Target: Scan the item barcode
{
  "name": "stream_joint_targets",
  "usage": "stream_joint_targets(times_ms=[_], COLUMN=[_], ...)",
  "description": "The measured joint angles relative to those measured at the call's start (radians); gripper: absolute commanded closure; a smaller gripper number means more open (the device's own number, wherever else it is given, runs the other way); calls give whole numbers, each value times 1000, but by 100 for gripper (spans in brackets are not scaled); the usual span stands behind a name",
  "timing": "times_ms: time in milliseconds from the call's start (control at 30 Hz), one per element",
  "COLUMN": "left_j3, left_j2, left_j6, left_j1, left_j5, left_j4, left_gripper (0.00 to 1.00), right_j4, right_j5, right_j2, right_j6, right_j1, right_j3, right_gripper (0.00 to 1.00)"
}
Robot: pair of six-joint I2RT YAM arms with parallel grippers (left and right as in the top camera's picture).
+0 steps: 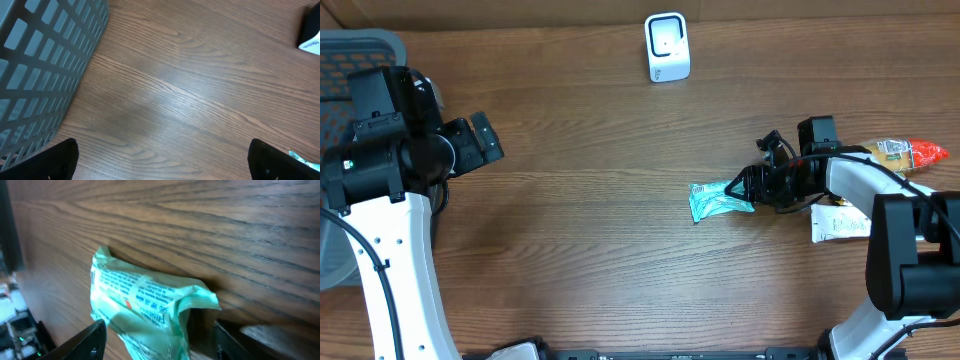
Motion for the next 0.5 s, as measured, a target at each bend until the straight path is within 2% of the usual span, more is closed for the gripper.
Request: stream_joint_targets(times_ms=[133,167,400,500], left_j3=[0,0,0,0], left_j2=[0,0,0,0], left_j6=[0,0,0,0], left_j1=[0,0,0,0], left_j5=[0,0,0,0], left_j4=[0,0,0,0], left_gripper=[1,1,1,0], right_j4=[42,51,80,87], right_j5=[-21,-23,-13,-13], right_j2=[0,0,0,0], right_j6=[27,32,69,73], right_j1=[0,0,12,32], right_j3=[-18,-21,-34,-35], right_gripper=[37,44,77,87])
